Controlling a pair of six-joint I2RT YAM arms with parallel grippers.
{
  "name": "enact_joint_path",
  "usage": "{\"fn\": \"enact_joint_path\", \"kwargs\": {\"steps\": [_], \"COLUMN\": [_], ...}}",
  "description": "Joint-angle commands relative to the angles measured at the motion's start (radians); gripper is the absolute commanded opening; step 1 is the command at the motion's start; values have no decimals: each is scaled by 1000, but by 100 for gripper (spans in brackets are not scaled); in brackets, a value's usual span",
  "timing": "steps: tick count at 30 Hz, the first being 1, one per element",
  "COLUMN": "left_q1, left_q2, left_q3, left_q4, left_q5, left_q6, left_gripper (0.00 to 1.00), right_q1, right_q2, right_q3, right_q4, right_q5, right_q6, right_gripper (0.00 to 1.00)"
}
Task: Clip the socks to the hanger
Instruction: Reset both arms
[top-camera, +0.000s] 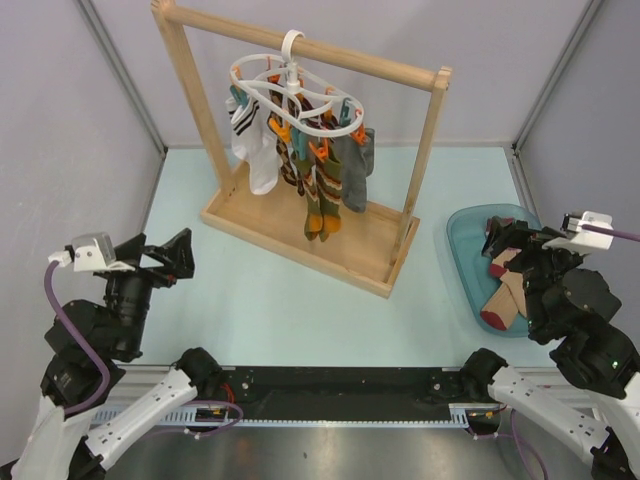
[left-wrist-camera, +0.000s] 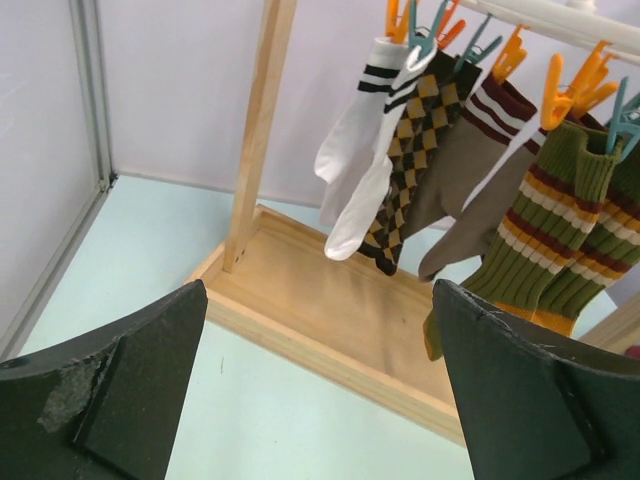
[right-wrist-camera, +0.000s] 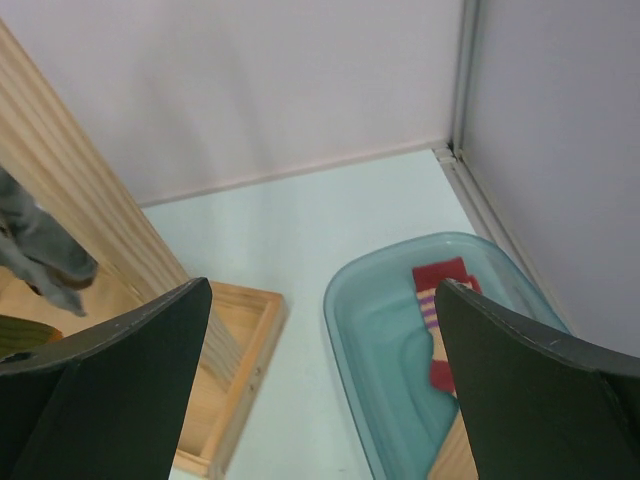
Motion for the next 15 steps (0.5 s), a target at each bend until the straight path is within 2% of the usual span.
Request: {"fn": "enact_joint_path", "kwargs": {"steps": [1,15], "left_q1": [-4,-4], "left_q2": [-48,-51], "left_q3": [-24,-21], "left_q4": [6,20], "left_q5": [-58,-92], "left_q6": [-23,-13], "left_gripper": [100,100], "right_q1": [-2,1], "right_q2": [-43,-77], "right_q3": [-18,-54], "right_q4": [-37,5], "right_q5": [80,112], "right_q6": [22,-4], "right_gripper": [100,100]}}
